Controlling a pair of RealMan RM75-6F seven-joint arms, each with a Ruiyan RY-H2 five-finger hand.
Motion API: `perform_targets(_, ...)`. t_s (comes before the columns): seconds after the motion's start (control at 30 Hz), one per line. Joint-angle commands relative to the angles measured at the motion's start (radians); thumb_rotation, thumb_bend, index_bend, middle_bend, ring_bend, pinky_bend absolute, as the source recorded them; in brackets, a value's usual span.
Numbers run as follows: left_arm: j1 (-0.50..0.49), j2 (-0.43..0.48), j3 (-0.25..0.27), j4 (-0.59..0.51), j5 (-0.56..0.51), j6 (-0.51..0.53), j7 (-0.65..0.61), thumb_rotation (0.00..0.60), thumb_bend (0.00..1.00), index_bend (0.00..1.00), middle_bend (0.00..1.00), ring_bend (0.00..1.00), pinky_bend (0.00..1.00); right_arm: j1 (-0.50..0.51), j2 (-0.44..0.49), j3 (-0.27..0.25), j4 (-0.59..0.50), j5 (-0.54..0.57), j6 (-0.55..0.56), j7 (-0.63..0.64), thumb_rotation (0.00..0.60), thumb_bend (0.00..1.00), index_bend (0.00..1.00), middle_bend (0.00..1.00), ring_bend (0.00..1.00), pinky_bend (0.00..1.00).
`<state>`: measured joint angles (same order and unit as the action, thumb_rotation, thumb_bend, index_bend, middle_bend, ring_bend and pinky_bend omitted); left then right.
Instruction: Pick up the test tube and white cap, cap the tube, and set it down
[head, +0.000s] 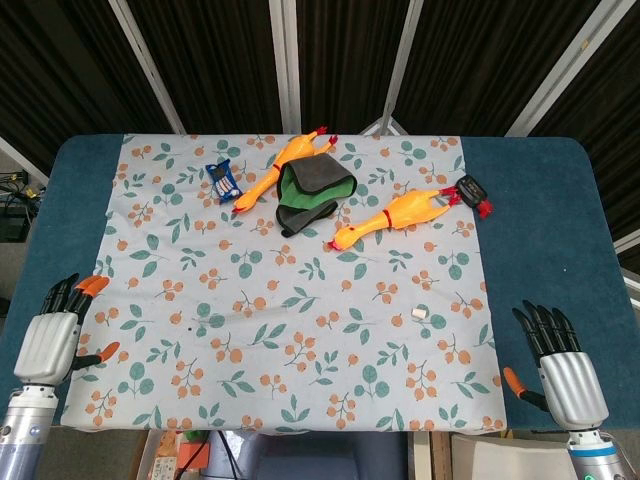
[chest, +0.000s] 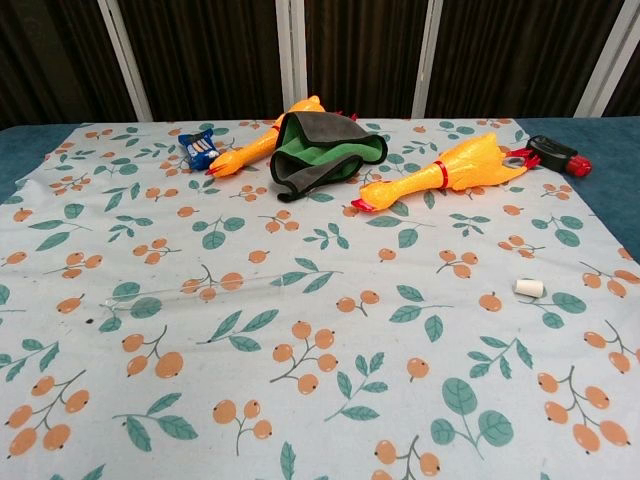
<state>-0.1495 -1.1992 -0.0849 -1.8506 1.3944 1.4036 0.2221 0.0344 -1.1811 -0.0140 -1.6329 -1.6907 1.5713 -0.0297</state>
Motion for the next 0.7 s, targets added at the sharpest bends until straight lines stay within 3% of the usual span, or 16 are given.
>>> perform_targets(0.03,-0.061,-0.052,-0.05,-0.039,-0.094,-0.061,0.105,0.6,0.27,0.27,0.26,0.0,0.0,0.0,0.0,0.0,-0.003,0.002,-0.001,0.002,0.6,0.36,0.0,0.0,0.0,0.0)
perform_targets(0.37,-0.205,-0.235,-0.128,0.01,-0.282,-0.12,0.369,0.6,0.38,0.38,0.37,0.0,0.0,0.0,0.004,0.001,-0.007,0.008,-0.003,0.017,0.6,0.36,0.0,0.0,0.0,0.0)
perform_targets(0.7,-0.308,-0.466,-0.147,0.127,-0.426,-0.112,0.513,0.6,0.44,0.44,0.4,0.01,0.0,0.002,0.009,0.003,-0.007,0.013,-0.005,0.042,0.6,0.36,0.0,0.0,0.0,0.0)
